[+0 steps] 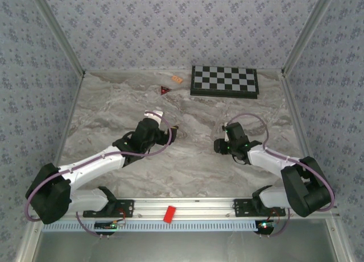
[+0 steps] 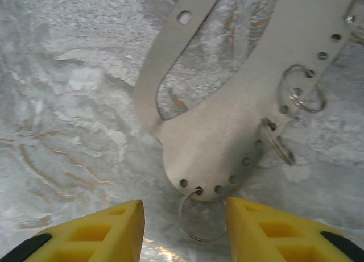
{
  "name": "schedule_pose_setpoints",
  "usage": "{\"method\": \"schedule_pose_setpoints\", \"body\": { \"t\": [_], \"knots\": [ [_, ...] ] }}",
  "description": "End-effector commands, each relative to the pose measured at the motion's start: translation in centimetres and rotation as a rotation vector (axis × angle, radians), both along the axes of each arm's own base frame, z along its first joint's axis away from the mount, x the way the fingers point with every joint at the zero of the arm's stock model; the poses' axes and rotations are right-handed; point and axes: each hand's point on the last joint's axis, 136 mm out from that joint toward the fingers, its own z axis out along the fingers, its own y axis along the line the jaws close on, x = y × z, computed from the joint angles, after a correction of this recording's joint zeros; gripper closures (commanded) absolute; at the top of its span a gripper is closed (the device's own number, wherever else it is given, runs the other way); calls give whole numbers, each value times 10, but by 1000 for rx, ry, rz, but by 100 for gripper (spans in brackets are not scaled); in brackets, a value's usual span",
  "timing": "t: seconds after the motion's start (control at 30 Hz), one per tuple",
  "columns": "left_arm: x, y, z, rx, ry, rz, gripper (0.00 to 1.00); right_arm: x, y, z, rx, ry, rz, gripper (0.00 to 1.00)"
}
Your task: Put the keys on the keyring
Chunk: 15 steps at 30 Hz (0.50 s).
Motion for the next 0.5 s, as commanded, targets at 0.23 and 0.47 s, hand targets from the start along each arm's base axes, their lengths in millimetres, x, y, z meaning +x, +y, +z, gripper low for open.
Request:
{"method": "schedule_pose_setpoints", "body": {
  "t": [0.23,0.47],
  "knots": [
    [-4,4,9,-14,-23,8,0,3,-11,-2,-234,-6,-30,62],
    [-5,7,10,-16,-29,13,0,0,-11,-6,-296,21,-29,66]
  ]
}}
